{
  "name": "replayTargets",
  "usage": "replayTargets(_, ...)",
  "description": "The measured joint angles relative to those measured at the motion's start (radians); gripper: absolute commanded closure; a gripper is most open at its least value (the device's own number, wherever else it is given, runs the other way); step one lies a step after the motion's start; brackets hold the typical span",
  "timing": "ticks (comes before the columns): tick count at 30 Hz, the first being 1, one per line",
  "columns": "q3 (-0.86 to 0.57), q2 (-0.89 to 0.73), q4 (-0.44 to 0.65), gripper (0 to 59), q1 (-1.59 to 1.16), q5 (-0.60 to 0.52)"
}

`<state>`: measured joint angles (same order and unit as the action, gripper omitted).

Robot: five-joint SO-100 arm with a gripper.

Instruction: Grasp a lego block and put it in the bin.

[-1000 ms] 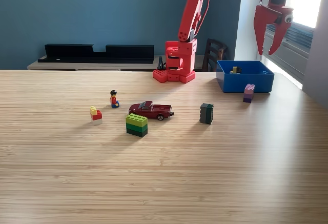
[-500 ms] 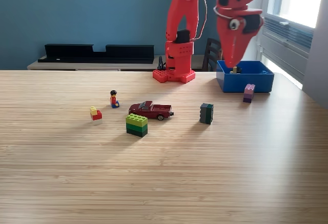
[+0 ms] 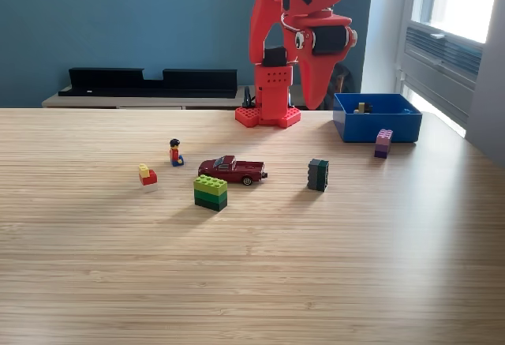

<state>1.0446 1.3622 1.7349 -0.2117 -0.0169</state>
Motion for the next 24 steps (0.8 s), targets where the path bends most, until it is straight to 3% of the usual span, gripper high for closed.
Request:
replayTargets(12,-0.005,0.0,0.0,58.5,0.0,-0.012)
replayTargets(24,-0.103,-0.002,0.0,58.5,0.028,-0.035)
